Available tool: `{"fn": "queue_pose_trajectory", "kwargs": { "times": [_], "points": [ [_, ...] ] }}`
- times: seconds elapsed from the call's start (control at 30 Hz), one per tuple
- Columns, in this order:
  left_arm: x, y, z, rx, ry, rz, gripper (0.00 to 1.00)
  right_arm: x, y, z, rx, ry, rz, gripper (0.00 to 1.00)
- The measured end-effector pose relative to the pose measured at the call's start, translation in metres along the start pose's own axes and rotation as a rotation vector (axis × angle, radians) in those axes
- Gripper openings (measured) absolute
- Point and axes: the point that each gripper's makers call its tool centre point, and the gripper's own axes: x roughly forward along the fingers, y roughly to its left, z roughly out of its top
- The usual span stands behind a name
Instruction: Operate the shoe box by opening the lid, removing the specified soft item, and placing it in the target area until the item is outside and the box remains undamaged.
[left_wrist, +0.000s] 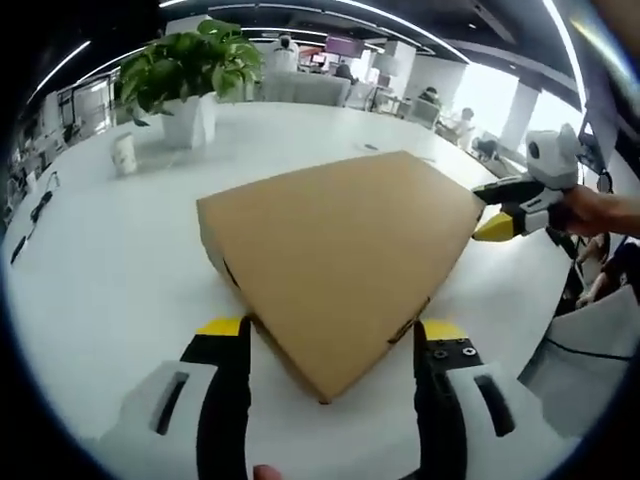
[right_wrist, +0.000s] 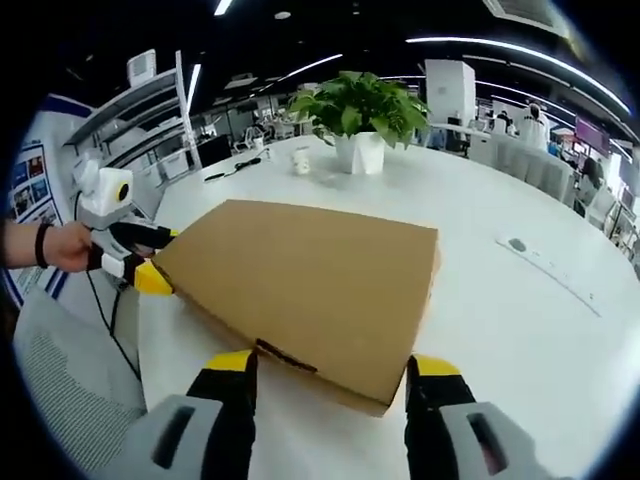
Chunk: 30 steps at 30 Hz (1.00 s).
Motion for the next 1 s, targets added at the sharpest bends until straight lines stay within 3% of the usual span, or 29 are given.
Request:
{"fn": "queue_pose_trajectory", "kwargs": {
  "times": [0.47, 1.0],
  "points": [
    [-0.008, 0.015, -0.001, 0.029, 0.010, -0.015, 0.63, 0.004, 0.018, 0.001, 0.028, -0.006, -0.030, 0.56],
    [-0.012, 0.017, -0.004, -0.004, -0.028, -0.005, 0.59, 0.002, 0.014, -0.002, -0.023, -0.006, -0.028, 0.51]
  ]
}}
